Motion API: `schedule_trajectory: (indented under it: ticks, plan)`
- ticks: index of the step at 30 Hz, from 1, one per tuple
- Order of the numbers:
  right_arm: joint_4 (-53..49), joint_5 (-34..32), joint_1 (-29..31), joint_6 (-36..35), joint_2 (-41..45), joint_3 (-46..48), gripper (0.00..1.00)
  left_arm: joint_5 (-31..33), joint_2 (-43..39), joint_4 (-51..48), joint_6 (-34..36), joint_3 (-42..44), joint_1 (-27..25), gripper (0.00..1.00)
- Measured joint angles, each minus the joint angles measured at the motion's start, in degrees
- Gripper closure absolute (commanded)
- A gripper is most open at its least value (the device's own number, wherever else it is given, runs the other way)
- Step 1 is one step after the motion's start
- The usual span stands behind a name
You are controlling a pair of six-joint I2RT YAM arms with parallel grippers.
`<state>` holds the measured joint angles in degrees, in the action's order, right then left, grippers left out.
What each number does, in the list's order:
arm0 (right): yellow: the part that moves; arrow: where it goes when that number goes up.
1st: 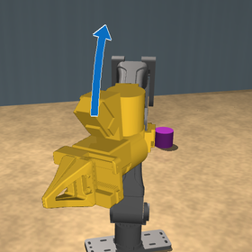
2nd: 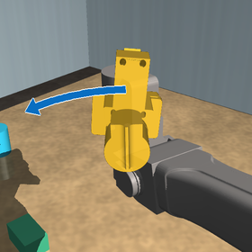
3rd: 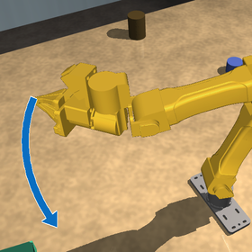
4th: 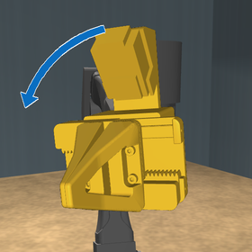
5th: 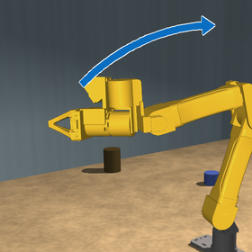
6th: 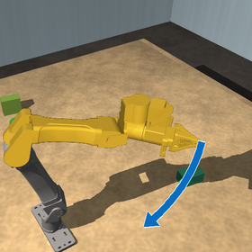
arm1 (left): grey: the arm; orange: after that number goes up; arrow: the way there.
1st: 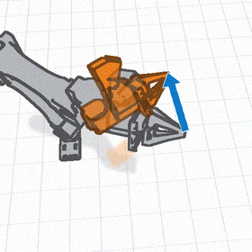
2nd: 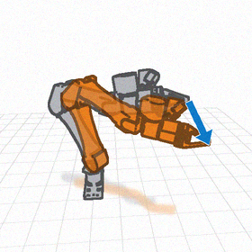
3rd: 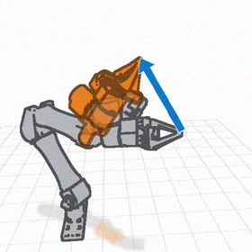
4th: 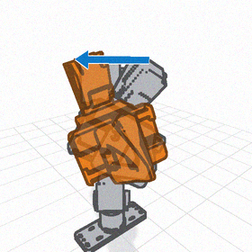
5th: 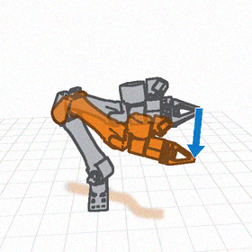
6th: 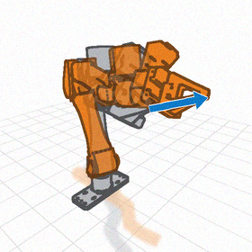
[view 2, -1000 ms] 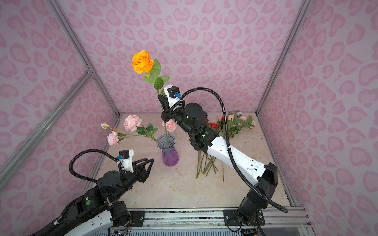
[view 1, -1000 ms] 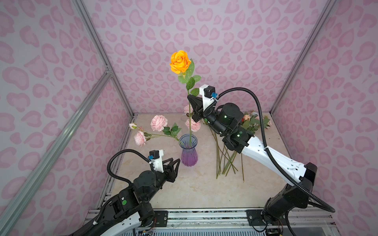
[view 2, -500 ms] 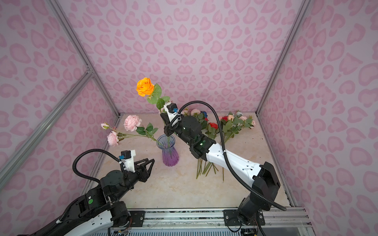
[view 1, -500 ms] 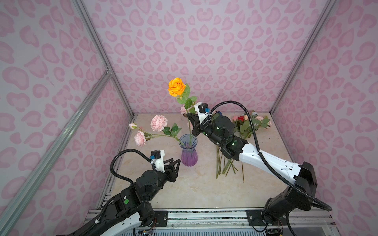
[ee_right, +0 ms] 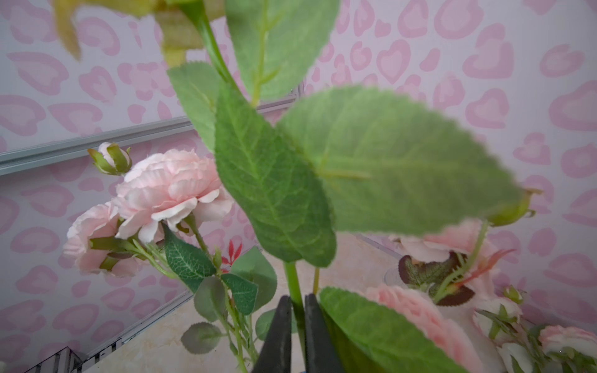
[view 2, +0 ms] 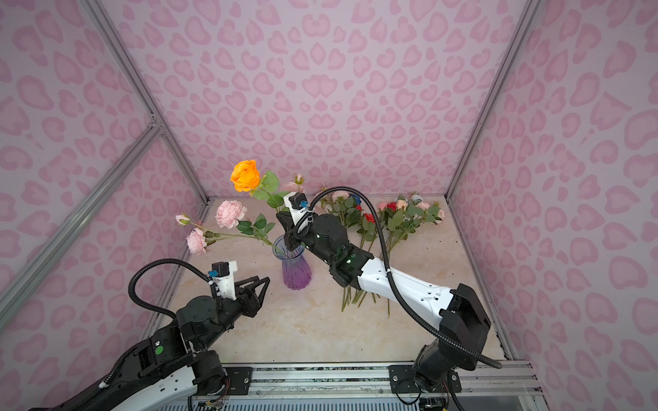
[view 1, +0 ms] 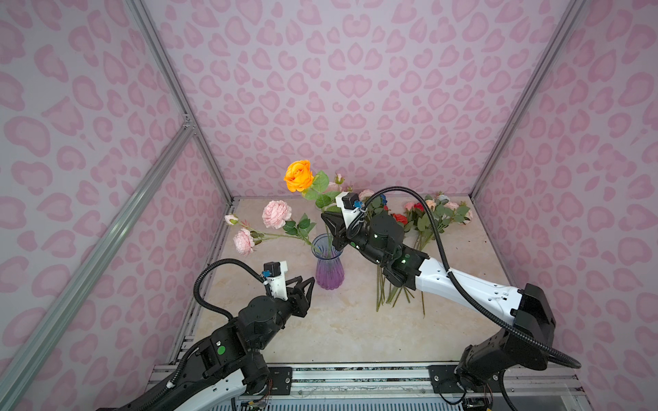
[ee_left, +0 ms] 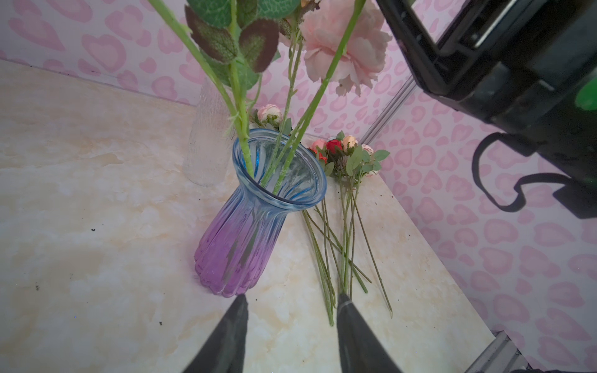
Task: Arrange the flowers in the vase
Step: 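Carry the orange rose over the vase and lower it in with right gripper, then open right gripper and withdraw from the vase toward the flower pile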
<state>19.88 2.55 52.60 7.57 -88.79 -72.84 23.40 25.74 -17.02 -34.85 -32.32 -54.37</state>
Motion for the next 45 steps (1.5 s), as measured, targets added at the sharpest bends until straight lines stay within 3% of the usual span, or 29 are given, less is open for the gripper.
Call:
schedule_trajectory:
  ticks: [6,24,33,37,40,45]
  plan:
    - [0.07,-1.03,0.17,0.98,1.38,2.64,0.78,0.02,1.16,0.0,0.02,0.04,0.0,0.54]
    - [0.92,-2.19,0.66,3.39,8.37,10.8,0.77,-0.02,3.39,0.42,0.04,0.96,0.0,0.54]
    - [-0.48,-7.37,0.61,4.04,16.15,16.17,0.76,-0.02,3.19,0.87,-0.2,4.52,0.0,0.54]
    - [-3.93,-10.51,-2.84,4.63,18.25,18.23,0.75,-0.02,2.34,1.77,-1.2,7.21,0.0,0.54]
    - [-9.35,-10.49,-9.35,7.23,16.92,18.01,0.73,-0.09,1.7,2.19,-2.16,9.22,0.0,0.54]
    - [-21.18,-7.54,-18.16,10.43,5.88,10.58,0.72,-0.46,1.51,2.56,-3.3,10.6,0.0,0.54]
